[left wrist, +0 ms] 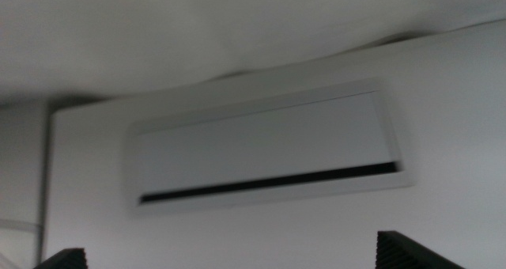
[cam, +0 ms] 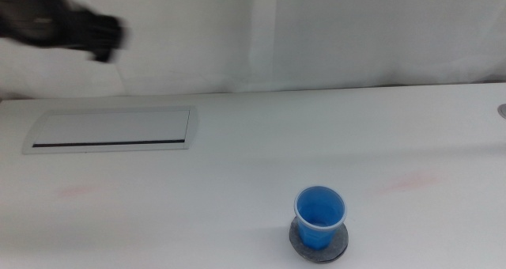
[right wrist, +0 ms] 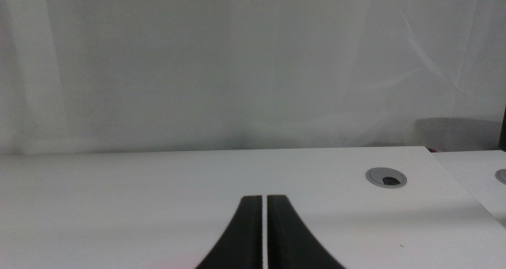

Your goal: Place an empty cup on a cup mat.

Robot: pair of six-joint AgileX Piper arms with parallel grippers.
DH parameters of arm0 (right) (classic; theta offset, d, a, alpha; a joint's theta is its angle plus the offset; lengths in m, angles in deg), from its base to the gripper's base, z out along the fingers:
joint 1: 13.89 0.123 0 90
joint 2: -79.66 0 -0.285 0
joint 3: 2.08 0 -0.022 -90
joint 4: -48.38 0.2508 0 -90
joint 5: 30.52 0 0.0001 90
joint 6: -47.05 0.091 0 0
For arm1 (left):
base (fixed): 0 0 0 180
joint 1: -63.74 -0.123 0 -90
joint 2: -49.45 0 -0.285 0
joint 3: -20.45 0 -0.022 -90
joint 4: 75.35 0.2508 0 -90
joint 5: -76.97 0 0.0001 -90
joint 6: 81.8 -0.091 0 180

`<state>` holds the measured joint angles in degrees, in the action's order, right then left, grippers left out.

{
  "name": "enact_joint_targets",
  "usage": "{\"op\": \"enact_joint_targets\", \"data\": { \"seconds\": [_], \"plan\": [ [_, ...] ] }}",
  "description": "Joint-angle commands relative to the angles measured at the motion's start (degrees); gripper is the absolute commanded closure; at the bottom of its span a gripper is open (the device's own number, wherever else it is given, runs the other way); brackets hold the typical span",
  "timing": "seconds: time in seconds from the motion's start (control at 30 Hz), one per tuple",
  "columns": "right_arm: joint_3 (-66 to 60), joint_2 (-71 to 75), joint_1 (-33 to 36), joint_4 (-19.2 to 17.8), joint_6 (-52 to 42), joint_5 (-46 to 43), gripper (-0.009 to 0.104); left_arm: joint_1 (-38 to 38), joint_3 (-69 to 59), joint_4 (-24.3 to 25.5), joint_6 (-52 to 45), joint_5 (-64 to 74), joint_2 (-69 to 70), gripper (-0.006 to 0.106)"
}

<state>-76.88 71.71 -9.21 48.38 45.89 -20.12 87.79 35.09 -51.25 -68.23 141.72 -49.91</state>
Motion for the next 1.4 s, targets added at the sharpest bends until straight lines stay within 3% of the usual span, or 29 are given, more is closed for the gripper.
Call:
{"op": "enact_joint_targets", "data": {
  "seconds": [0.0,0.1,0.23,0.67,0.9,1.03,1.37],
  "plan": [
    [-0.29,1.76,-0.02,0.00,-0.19,0.04,0.098,-5.58,0.30,-2.87,-2.22,2.12,0.97,0.009],
    [-0.29,1.76,-0.02,0.00,-0.19,0.04,0.098,-12.90,0.30,-10.16,-6.23,2.84,1.87,0.009],
    [-0.29,1.76,-0.02,0.00,-0.19,0.04,0.098,-19.18,0.30,-15.83,-7.08,1.98,3.77,0.009],
    [-0.29,1.76,-0.02,0.00,-0.19,-0.07,0.098,-20.08,-2.16,-16.06,-7.63,-3.55,11.02,0.009],
    [-0.29,1.76,-0.02,0.00,-0.19,-0.07,0.098,-19.38,-16.85,-18.15,-8.70,-17.83,19.58,0.009],
    [-0.29,1.76,-0.02,0.00,-0.19,-0.07,0.098,-18.19,-28.86,-22.17,-11.47,-31.09,26.52,0.009],
    [-0.29,1.76,-0.02,0.00,-0.19,-0.07,0.098,-14.96,-60.18,-21.89,-10.74,-64.10,45.06,0.009]
  ]
}}
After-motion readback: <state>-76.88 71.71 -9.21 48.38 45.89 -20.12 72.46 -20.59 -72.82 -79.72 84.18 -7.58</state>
